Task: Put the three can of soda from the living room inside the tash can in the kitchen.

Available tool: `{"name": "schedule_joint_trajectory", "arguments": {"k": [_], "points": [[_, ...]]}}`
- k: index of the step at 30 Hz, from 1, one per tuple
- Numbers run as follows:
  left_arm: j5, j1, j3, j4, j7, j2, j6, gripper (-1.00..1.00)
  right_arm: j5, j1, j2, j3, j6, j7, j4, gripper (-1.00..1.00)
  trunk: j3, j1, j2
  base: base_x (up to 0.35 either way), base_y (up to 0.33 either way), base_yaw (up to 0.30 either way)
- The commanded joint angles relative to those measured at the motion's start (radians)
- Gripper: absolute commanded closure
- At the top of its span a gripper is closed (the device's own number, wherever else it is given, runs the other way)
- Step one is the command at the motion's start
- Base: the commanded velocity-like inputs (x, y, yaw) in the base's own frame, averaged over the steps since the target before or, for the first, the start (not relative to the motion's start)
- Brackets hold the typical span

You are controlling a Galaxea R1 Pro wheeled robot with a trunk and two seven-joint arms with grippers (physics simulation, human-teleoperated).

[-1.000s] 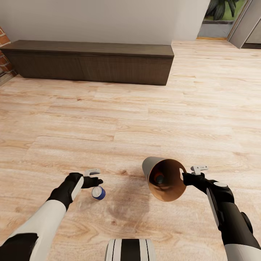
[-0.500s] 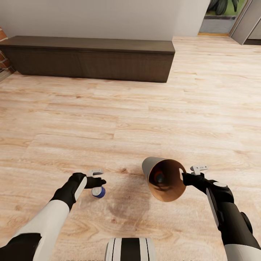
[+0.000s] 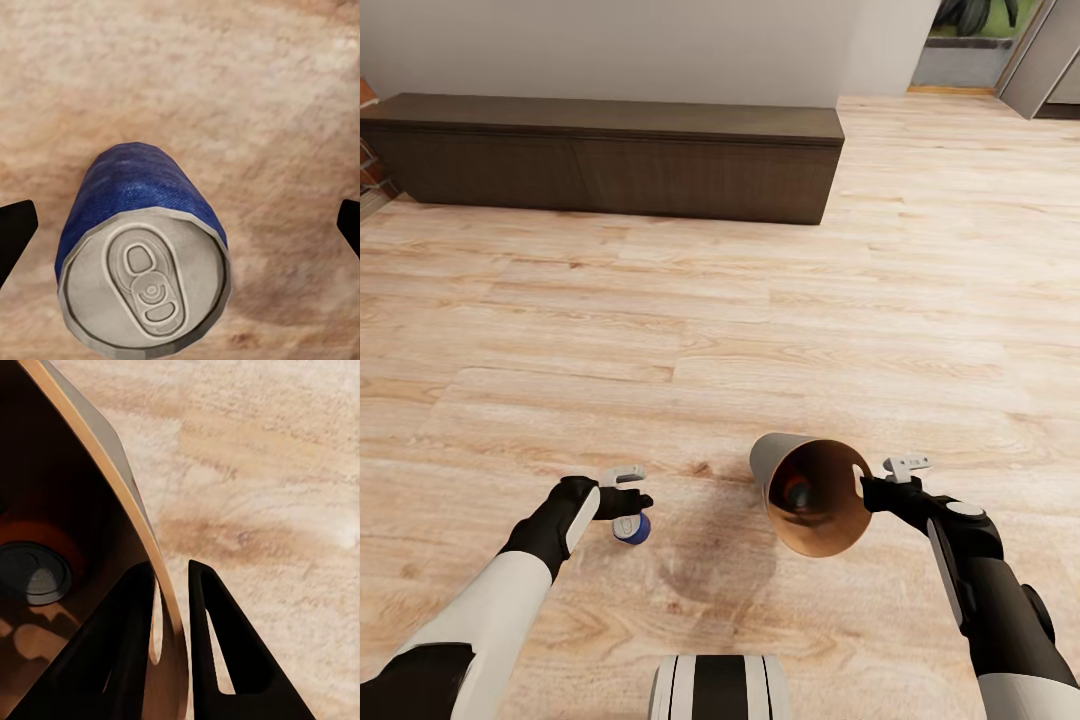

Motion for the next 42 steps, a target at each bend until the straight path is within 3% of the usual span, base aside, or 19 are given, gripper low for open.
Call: {"name": "schedule_joint_trajectory", "arguments": {"k": [1, 16, 24, 26, 35, 38, 42], "points": [[0.000, 0.000, 0.000, 0.000, 0.000, 0.000, 0.000, -1.00, -0.016, 0.000, 0.000, 0.001, 0.003, 0.004, -0.001, 1.00, 0.000, 0.000, 0.000, 0.000, 0.000, 0.000], [-0.001, 0.000, -0.001, 0.001, 0.003, 0.000, 0.000, -1.00, -0.016, -0.001, -0.001, 0.001, 0.007, 0.004, -0.029, 1.00, 0.000, 0.000, 0.000, 0.000, 0.000, 0.000], [-0.003, 0.000, -0.001, 0.003, 0.005, 0.000, 0.003, -1.00, -0.016, -0.004, -0.003, 0.009, 0.144, 0.004, -0.169, 1.00, 0.000, 0.000, 0.000, 0.000, 0.000, 0.000], [-0.003, 0.000, -0.001, 0.004, 0.004, 0.000, 0.007, -1.00, -0.015, -0.009, -0.014, 0.010, 0.223, 0.004, -0.198, 1.00, 0.000, 0.000, 0.000, 0.000, 0.000, 0.000], [-0.001, 0.002, -0.001, 0.005, 0.003, 0.000, 0.010, -1.00, -0.015, -0.066, -0.046, 0.009, 0.322, 0.004, -0.214, 1.00, 0.000, 0.000, 0.000, 0.000, 0.000, 0.000], [-0.002, 0.003, -0.001, 0.005, 0.003, 0.000, 0.011, -1.00, -0.016, -0.122, -0.085, 0.009, 0.402, 0.006, -0.216, 1.00, 0.000, 0.000, 0.000, 0.000, 0.000, 0.000], [-0.004, 0.004, -0.001, 0.006, 0.003, 0.000, 0.012, -1.00, -0.016, -0.177, -0.108, 0.010, 0.411, 0.007, -0.216, 1.00, 0.000, 0.000, 0.000, 0.000, 0.000, 0.000]]}}
